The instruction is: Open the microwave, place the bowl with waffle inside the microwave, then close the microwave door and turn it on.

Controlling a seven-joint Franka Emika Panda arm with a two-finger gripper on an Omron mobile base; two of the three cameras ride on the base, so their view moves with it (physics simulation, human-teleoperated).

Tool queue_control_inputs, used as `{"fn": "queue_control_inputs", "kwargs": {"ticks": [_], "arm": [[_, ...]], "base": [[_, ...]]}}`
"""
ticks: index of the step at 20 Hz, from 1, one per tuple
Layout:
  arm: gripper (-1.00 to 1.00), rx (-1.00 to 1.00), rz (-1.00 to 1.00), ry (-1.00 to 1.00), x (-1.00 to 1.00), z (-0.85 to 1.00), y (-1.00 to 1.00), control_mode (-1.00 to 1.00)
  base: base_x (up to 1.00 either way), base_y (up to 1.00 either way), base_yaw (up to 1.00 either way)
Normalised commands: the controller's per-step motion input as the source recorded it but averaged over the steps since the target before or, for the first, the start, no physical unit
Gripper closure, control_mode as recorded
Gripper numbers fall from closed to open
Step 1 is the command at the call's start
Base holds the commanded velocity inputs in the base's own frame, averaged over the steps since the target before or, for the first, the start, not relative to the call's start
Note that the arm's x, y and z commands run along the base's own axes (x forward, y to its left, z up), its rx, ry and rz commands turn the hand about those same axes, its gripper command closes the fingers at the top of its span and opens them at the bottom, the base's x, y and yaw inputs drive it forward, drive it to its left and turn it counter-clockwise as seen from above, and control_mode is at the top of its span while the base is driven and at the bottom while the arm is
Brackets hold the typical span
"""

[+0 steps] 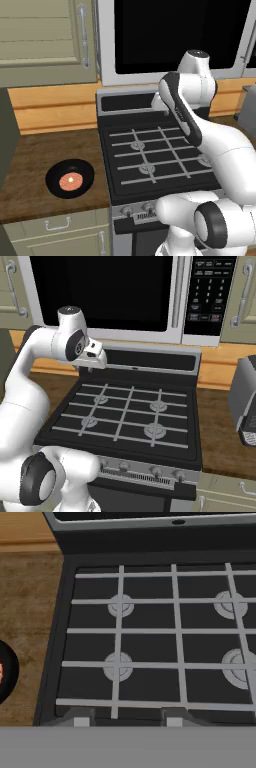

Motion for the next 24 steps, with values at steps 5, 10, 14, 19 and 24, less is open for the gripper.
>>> {"fn": "queue_control_inputs", "kwargs": {"ticks": [5, 10, 14, 19, 24], "arm": [[-1.00, 0.01, 0.00, -0.25, -0.21, 0.07, -0.07, -1.00], [-1.00, 0.00, -0.02, -0.49, -0.23, 0.56, -0.08, -1.00], [-1.00, 0.00, -0.05, -0.39, -0.10, 0.67, -0.23, -1.00], [-1.00, 0.00, -0.02, -0.44, -0.62, 0.40, -0.65, -1.00], [-1.00, 0.00, -0.02, -0.45, -0.68, 0.39, -0.60, -1.00]], "base": [[0.00, 0.00, 0.00], [0.00, 0.00, 0.00], [0.00, 0.00, 0.00], [0.00, 0.00, 0.00], [0.00, 0.00, 0.00]]}}
